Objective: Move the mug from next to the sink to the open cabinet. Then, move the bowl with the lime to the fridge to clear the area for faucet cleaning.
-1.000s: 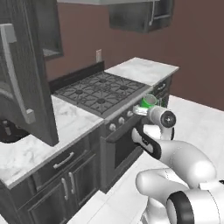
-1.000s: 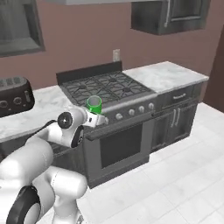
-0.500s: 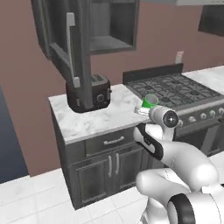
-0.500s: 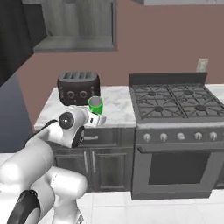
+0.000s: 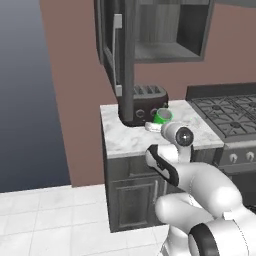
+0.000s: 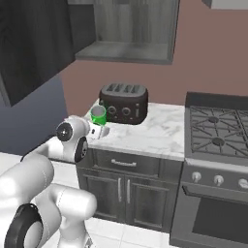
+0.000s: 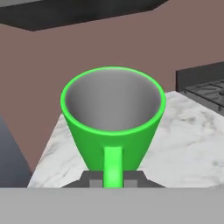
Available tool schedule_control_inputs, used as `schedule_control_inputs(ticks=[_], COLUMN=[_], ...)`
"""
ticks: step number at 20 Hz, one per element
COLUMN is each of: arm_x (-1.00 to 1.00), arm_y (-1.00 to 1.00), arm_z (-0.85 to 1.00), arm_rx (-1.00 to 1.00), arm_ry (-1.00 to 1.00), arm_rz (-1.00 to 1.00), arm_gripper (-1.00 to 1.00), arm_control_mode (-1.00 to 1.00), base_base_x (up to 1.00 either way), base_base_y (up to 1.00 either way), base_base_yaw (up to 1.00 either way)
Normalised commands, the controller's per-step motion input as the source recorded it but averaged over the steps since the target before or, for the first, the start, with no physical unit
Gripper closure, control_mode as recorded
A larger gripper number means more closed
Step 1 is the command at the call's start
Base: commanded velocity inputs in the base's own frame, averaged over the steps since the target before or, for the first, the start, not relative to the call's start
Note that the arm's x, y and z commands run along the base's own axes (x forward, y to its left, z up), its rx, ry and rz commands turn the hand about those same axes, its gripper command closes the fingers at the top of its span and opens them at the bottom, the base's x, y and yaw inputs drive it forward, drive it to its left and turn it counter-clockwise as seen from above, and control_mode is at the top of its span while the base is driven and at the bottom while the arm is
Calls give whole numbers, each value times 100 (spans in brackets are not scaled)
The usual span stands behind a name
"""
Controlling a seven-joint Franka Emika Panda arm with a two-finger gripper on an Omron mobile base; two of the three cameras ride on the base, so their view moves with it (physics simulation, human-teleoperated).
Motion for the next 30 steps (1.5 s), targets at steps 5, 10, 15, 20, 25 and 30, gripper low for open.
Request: schedule_control_inputs(ticks=[5, 10, 15, 20, 25, 30], arm_x=[0, 0, 0, 0, 9, 3], arm_y=[0, 0, 0, 0, -2, -10], arm_z=[0, 0, 0, 0, 17, 100], arm_rx=[0, 0, 0, 0, 1, 1], arm_ry=[0, 0, 0, 0, 1, 0], arm_rz=[0, 0, 0, 0, 1, 10], arm_gripper=[100, 100, 100, 100, 100, 100], arm_control_mode=[100, 100, 100, 100, -100, -100], base_base_x=[71, 77, 26, 2, 20, 0], base_base_y=[0, -5, -48, -49, -18, 0], base_base_yaw=[0, 0, 9, 10, 5, 0])
